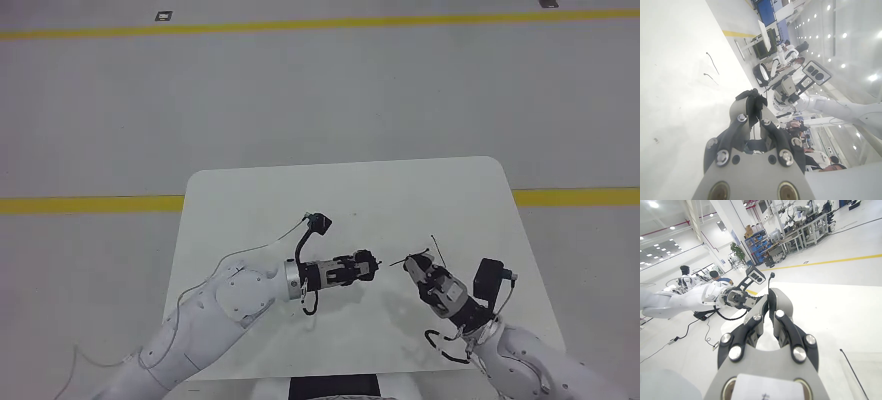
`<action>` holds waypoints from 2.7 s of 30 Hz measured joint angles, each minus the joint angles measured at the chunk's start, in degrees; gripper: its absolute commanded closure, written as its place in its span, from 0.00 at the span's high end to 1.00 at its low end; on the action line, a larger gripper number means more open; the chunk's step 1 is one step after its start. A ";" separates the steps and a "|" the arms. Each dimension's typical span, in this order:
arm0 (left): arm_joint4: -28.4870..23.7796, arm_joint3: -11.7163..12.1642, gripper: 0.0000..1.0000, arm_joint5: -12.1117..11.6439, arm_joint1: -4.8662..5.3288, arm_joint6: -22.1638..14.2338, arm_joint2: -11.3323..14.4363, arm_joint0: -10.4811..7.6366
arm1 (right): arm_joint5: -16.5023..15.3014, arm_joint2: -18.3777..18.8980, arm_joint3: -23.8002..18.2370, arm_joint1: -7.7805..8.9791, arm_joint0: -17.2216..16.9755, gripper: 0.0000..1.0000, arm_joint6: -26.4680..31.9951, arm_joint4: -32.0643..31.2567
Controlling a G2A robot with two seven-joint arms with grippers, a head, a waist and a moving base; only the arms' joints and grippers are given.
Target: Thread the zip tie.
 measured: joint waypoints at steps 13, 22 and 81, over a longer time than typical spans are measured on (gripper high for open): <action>0.00 0.00 0.00 0.00 0.00 0.00 0.00 0.00 | 0.00 -2.83 2.16 -2.21 2.87 0.00 -0.86 -1.51; 0.00 0.00 0.00 0.00 0.00 0.00 0.00 0.00 | 0.00 -3.12 3.36 -3.21 3.43 0.00 -1.90 -2.75; 0.00 0.00 0.00 0.00 0.00 0.00 0.00 0.00 | 0.00 -1.77 5.01 -6.21 3.11 0.00 -2.40 -5.00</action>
